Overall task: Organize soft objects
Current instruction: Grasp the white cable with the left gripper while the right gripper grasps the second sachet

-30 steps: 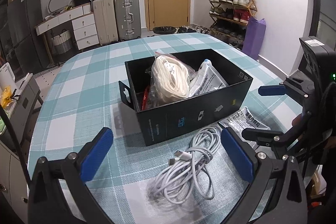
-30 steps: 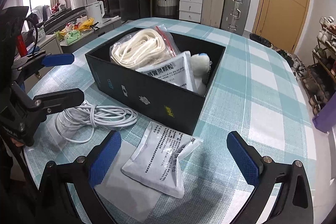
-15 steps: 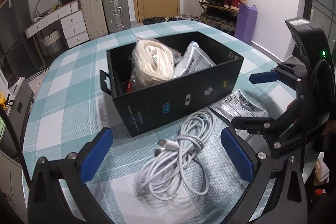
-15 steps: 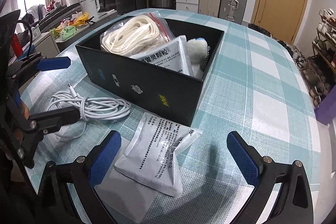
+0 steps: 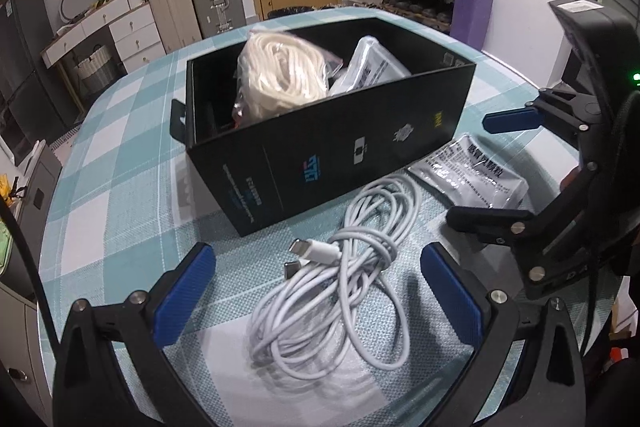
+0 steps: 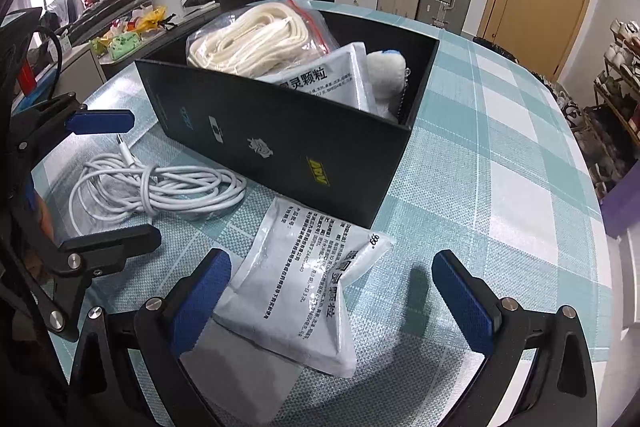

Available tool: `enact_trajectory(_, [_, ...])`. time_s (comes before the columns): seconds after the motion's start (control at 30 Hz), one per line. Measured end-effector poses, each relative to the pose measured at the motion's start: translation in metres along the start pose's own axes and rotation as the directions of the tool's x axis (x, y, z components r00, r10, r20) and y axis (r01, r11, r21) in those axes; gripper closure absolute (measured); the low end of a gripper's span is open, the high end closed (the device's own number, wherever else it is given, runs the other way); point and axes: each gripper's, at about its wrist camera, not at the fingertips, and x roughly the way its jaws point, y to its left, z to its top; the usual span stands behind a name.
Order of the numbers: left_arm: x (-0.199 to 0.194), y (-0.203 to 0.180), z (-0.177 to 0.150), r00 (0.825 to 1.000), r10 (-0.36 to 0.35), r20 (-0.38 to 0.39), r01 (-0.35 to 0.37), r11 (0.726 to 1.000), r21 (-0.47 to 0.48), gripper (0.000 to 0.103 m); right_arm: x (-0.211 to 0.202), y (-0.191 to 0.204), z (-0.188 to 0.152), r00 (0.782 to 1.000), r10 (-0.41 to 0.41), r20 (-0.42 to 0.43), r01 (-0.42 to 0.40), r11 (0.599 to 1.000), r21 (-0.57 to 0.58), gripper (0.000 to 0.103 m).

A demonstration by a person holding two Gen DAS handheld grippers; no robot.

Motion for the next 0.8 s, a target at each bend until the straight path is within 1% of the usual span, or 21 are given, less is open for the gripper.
enact_trajectory(0.1, [0.003, 0.003, 0.0, 1.0, 0.005, -0.014, -0.006, 1.0, -0.017, 0.0, 0.0, 0.0, -0.001, 1.0, 0.003, -0.004, -0.003, 1.0, 0.002, 0.001])
enact_trajectory(0.27, [0.009, 0.01, 0.0, 0.999, 0.005, -0.04, -0.007, 0.999, -0.05, 0.0, 0.004, -0.009, -0.003, 0.998, 0.051, -0.023, -0.05, 0.998, 0.038, 0.001])
enact_trajectory(0.43, [0.014, 0.014, 0.0, 0.998, -0.002, -0.069, -0.003, 0.997, -0.073, 0.0, 0.003, -0.012, -0.005, 0.998, 0.052, -0.032, -0.051, 0.998, 0.032, 0.001])
enact_trajectory(0.57, [0.016, 0.019, 0.0, 0.997, -0.018, -0.075, 0.011, 0.996, -0.089, 0.0, 0.002, -0.013, -0.007, 0.998, 0.048, -0.042, -0.047, 0.998, 0.029, 0.001])
enact_trajectory(0.8, [0.018, 0.022, 0.001, 0.997, -0.018, -0.075, 0.011, 0.996, -0.088, 0.0, 0.0, -0.014, -0.008, 0.998, 0.051, -0.035, -0.05, 0.999, 0.019, 0.002])
